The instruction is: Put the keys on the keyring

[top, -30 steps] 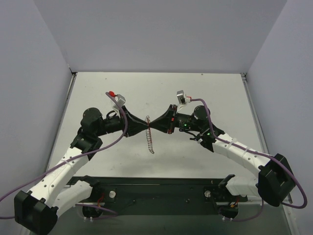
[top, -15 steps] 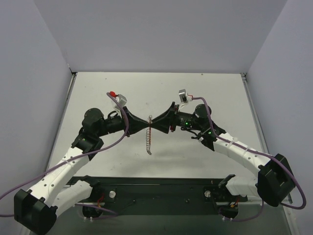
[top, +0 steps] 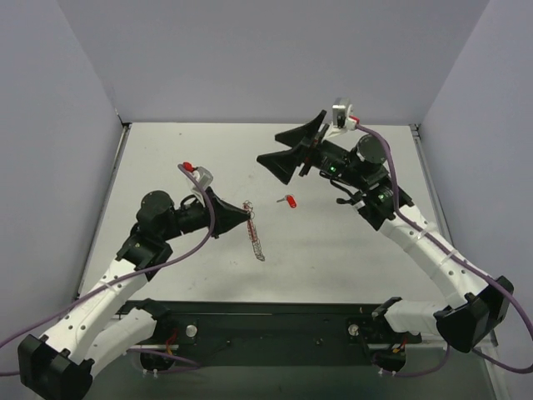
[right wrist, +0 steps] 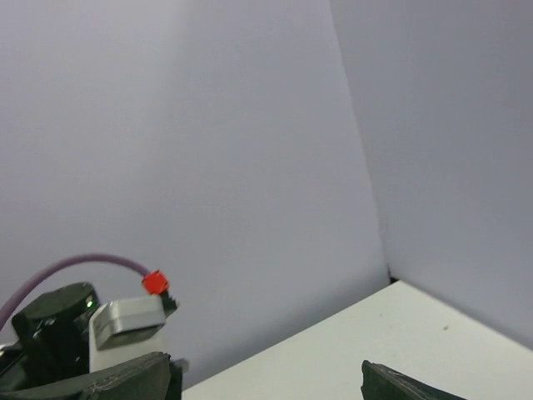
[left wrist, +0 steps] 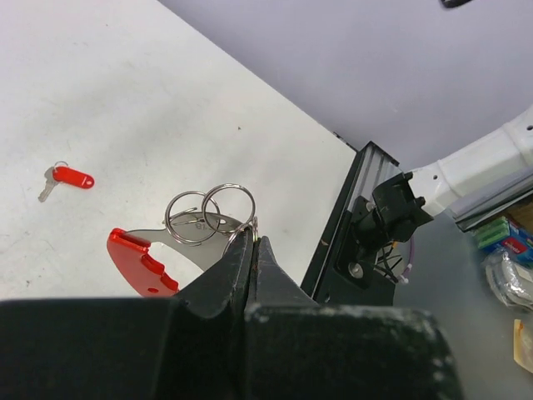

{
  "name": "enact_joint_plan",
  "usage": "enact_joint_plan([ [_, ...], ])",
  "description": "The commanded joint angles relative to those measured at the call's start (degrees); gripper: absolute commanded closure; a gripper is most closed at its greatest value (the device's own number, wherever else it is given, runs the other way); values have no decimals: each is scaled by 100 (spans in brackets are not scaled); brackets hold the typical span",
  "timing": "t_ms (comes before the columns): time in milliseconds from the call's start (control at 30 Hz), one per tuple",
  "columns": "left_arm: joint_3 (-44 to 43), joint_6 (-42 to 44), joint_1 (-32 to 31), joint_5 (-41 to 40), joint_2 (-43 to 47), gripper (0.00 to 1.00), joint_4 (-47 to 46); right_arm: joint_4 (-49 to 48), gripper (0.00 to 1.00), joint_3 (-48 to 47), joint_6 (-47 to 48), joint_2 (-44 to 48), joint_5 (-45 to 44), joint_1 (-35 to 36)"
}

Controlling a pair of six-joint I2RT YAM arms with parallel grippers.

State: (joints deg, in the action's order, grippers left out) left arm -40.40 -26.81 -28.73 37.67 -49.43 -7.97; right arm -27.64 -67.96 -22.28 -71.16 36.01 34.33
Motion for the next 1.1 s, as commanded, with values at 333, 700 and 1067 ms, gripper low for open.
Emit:
enact_joint_plan([
  [333,-706,888,-27,-638,258,100,1271,-267,0,-2545,-82,-1243,-717,-312],
  [700,-881,1002,-115,-858,223,100,1403,-954,7,-2678,-1682,-1585,-2432,-532],
  [1067,-671,993,-185,-1235,364,100,1447,435,4,-3101,-1551,-1666,-2537,-374],
])
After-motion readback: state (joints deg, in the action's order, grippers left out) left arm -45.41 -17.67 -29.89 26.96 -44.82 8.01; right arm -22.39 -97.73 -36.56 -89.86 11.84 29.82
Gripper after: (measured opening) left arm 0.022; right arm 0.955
